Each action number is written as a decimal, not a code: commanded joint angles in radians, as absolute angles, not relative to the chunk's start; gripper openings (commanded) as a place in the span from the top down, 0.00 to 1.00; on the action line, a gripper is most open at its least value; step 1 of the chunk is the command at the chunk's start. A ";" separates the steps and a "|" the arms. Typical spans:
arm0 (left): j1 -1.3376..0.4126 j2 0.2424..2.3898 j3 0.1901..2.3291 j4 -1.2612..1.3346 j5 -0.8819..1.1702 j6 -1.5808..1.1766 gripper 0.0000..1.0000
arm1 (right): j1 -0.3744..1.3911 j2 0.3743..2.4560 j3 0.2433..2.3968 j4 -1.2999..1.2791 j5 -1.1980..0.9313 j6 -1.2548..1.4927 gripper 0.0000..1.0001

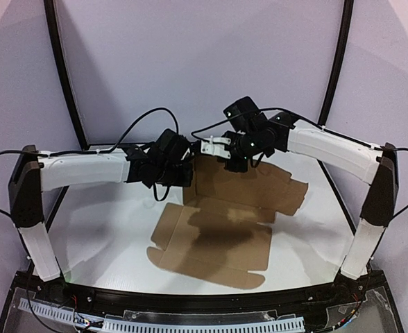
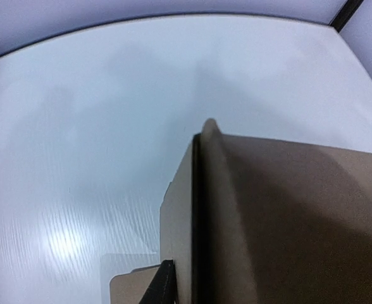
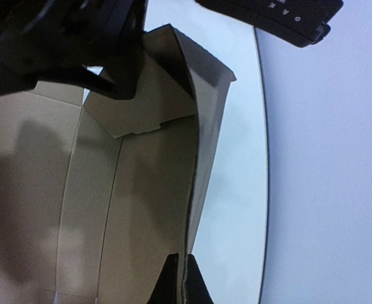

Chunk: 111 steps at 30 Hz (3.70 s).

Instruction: Fold the paper box

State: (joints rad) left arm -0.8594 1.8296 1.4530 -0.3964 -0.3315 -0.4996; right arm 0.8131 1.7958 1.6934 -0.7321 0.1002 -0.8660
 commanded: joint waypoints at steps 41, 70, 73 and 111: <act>-0.874 1.601 0.820 0.259 -0.354 -0.643 0.46 | 1.060 1.786 0.942 0.044 0.432 -1.136 1.00; -0.902 1.843 0.845 0.654 -0.754 -0.595 0.83 | 1.061 1.774 1.007 -0.175 0.382 -1.000 1.00; -0.912 1.862 0.870 0.644 -0.793 -0.578 0.97 | 1.061 1.771 1.013 -0.190 0.379 -0.993 1.00; -0.927 1.815 0.917 0.343 -0.944 -0.698 0.99 | 1.057 1.684 1.069 -0.190 0.361 -0.881 0.82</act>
State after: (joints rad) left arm -1.0023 1.8323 0.9988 0.2367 -0.8677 -0.8072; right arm 1.0232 1.6868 1.1057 0.1215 0.4402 -0.9763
